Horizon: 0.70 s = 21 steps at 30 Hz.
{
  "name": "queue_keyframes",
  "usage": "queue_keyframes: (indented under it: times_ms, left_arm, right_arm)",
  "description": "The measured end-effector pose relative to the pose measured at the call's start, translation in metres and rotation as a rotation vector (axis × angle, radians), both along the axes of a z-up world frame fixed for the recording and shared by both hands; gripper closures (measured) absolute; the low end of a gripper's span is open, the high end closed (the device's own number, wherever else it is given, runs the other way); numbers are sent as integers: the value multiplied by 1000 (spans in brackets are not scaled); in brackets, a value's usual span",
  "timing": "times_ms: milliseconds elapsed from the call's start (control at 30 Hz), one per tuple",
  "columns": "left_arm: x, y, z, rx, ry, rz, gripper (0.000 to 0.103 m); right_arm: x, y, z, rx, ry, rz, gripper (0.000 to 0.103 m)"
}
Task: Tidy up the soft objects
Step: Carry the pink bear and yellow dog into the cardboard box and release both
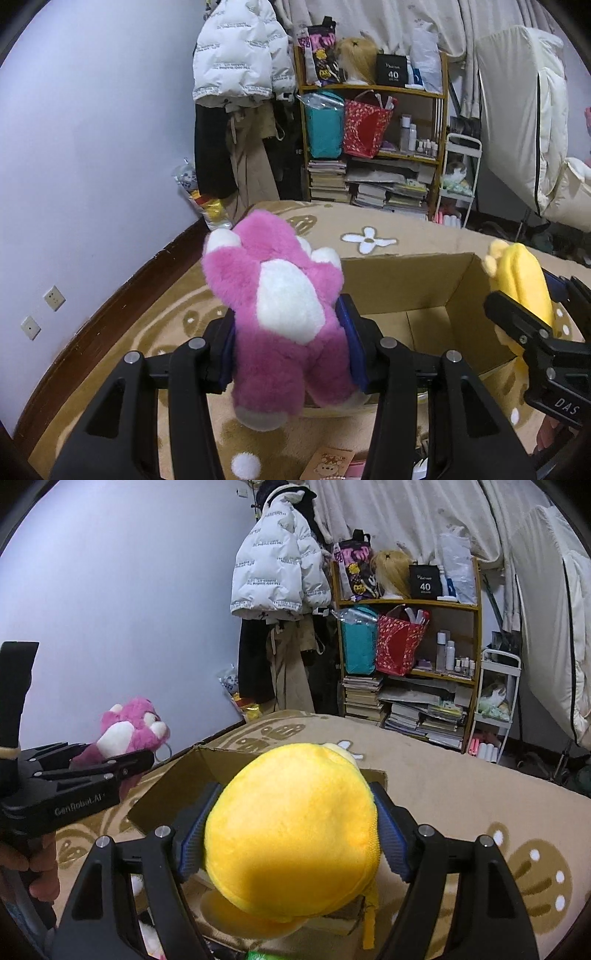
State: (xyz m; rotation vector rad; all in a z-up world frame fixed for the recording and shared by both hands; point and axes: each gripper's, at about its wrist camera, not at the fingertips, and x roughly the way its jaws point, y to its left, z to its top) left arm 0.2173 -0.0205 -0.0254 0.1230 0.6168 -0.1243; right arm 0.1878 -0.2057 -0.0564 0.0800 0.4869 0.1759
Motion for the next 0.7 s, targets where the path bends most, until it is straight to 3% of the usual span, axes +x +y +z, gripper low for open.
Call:
queue_keyframes:
  times_ms: [300,467,567,633,700]
  left_arm:
    - [13,-8,-20,-1,61,-19,55]
    - [12,-4,-20,-13,43,-6,44]
    - [13,-1,-20,-18,47,4,32]
    - [14,0,-22,-20,56,12,19]
    - [14,3,-24,-32,61,29,16]
  right_arm:
    - [13,8,-25,-10,81,30,20]
    - [13,7,-31,-19,100,23,18]
    - [12,4,-31,-11,104,15,10]
    - [11,2,-31,-1,98,20,2]
    - [9,1,-31,8,91,19,0]
